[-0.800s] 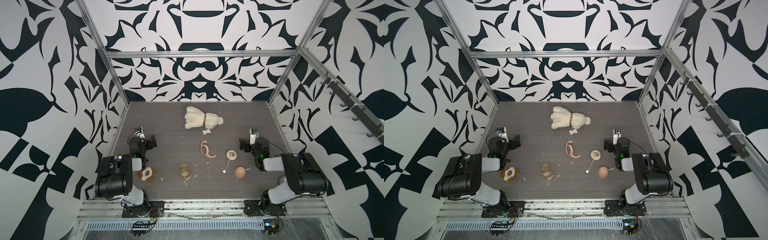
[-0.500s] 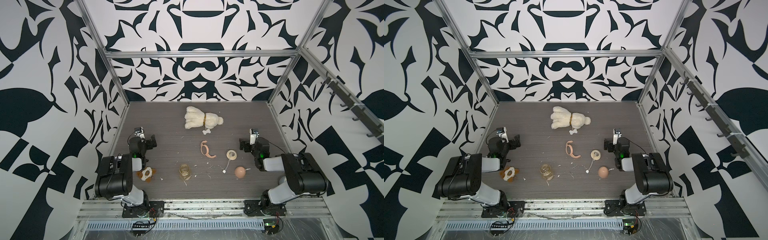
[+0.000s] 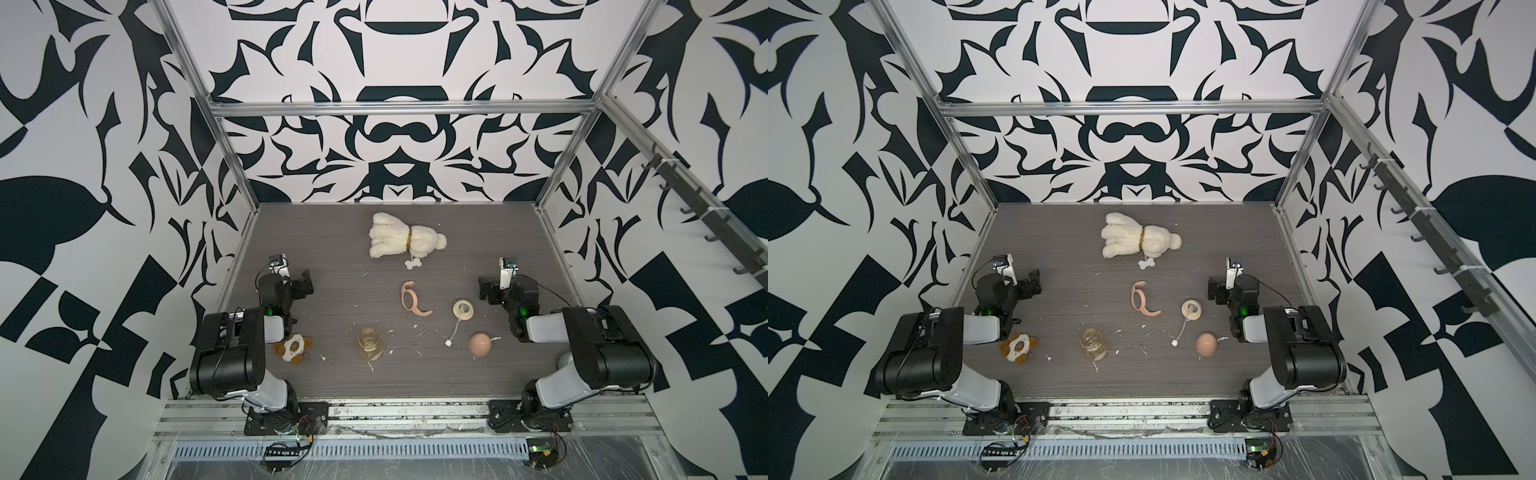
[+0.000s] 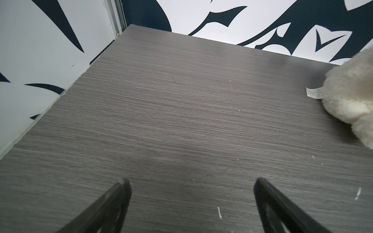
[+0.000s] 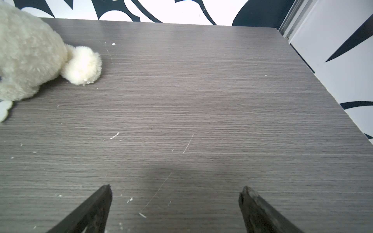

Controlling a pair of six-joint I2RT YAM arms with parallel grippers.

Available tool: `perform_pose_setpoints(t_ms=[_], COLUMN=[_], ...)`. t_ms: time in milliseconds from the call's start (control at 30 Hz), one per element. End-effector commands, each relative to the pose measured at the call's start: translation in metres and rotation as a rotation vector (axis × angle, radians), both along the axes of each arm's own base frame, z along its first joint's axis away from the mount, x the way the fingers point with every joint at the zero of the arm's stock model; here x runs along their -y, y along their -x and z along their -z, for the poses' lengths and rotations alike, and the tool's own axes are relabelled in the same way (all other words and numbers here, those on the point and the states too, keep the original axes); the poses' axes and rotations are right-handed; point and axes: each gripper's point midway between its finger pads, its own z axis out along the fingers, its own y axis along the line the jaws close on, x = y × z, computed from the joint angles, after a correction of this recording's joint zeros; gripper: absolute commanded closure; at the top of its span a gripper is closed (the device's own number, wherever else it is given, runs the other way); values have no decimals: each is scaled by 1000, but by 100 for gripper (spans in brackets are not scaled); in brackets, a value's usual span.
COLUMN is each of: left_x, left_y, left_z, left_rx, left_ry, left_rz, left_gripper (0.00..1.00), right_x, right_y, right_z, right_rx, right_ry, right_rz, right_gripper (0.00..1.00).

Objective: Assemble the baby bottles
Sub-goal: Pick up the baby bottle from the center of the board.

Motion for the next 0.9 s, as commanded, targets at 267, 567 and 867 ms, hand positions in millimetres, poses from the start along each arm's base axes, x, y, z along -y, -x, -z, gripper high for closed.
perform_pose_setpoints(t_ms=[267,567,867], left_x=[0,-5,-12], left_y=[-7,-9,21], left_z=[-10,-23,-79], left_rx=[33,41,-300], left_ry=[4,-2,198], left_rz=[5,-26,-190], left_gripper=[1,1,1], right_x=[0,11,-111], right_y=[-12,-13,24], right_z=[-21,-34,-153], right_rx=[76,89,-204], right_ry=[-6,5,47], right_rz=[10,90,-376], right_gripper=[0,1,0])
